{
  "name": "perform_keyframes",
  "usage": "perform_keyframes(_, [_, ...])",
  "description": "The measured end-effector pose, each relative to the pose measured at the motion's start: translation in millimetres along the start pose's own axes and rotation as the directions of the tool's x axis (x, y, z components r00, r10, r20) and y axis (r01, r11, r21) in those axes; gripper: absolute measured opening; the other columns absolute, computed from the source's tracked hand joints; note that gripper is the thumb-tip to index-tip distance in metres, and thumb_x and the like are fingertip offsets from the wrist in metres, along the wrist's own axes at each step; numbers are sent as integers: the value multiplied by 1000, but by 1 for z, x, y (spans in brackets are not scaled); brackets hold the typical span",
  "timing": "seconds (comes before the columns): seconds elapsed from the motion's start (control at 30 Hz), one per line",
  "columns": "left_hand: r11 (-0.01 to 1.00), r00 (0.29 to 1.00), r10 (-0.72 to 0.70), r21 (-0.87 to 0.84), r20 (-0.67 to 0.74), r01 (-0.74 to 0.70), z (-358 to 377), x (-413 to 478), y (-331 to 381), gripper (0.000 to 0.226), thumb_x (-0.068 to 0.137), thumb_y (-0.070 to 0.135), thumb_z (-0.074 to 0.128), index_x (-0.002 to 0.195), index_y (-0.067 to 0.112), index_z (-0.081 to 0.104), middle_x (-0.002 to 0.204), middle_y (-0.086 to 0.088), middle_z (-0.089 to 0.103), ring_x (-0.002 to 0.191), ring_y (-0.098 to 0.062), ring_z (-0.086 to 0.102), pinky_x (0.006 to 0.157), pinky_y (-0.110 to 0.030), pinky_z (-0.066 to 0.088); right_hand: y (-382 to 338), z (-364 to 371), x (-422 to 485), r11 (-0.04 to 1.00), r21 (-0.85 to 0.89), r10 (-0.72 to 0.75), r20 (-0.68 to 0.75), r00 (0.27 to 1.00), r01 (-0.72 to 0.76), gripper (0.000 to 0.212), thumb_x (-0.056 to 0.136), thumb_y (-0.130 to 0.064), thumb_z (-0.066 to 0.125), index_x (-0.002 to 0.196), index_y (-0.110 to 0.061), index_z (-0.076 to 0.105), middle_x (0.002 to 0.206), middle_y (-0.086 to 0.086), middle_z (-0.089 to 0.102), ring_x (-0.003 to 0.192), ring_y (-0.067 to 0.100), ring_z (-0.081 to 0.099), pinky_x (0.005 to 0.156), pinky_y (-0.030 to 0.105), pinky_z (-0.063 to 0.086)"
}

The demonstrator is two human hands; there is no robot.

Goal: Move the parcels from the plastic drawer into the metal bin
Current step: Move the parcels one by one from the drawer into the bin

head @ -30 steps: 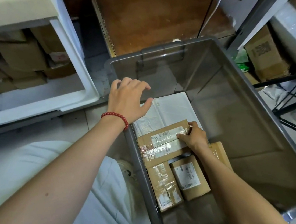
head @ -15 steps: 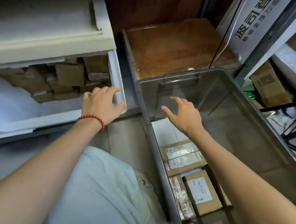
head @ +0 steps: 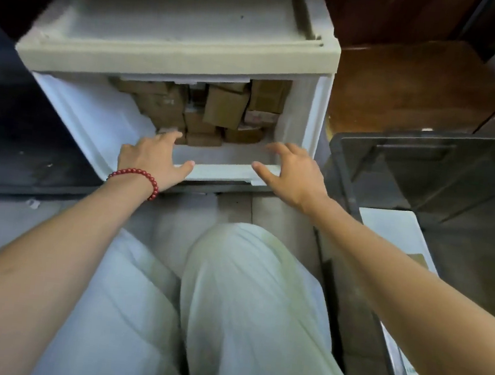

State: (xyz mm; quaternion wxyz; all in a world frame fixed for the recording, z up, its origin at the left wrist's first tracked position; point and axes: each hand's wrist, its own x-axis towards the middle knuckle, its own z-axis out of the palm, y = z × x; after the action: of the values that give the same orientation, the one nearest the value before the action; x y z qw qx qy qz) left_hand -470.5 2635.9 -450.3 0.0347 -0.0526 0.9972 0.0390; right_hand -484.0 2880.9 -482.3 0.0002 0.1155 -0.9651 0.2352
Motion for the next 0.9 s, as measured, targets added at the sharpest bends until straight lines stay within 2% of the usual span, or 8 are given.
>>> perform_keyframes(0.17, [1000,1000,-3,18,30,2,17,21,-15,68,89,52,51,148,27,26,145,-2,44,129,-30,42,97,-44,37,-12,27,31,1000,-9,21,55,998,-21,63,93,-56,48,145,-23,35,143,7,43,131,27,40,100,40,41])
perform_keyframes(0.37, [992,995,100,86,-29,-97,35,64,-8,74,89,50,53,151,31,16,149,-9,37,131,-34,40,99,-47,38,0,50,67,998,19,61,107,992,-64,67,93,-51,52,149,-35,18,145,15,35,130,35,40,102,48,42])
perform_keyframes(0.57, [991,991,131,27,-28,-130,59,108,2,83,90,44,55,152,35,1,151,-16,30,124,-41,46,96,-50,42,4,67,113,983,151,90,117,989,-107,75,94,-42,57,153,-27,12,150,15,29,131,37,40,105,45,39])
perform_keyframes(0.67, [991,989,120,-56,-83,-125,69,126,3,86,89,42,58,151,36,-1,152,-15,25,124,-44,44,94,-53,45,1,75,131,960,257,91,103,991,-115,78,93,-39,60,152,-20,12,151,13,29,127,32,46,103,37,39])
perform_keyframes(0.8, [973,989,82,-203,-122,-106,80,152,4,93,84,38,64,148,40,-2,154,-11,22,129,-40,39,97,-58,42,1,89,153,924,352,138,63,988,-151,80,90,-39,63,150,-16,15,150,10,30,130,27,43,96,27,36])
perform_keyframes(0.9, [950,986,90,-286,-138,-127,82,164,6,95,82,35,65,148,40,-3,153,-11,24,128,-39,42,97,-58,44,-3,101,165,888,432,168,22,986,-161,82,89,-39,65,149,-15,16,149,9,34,132,27,41,99,27,35])
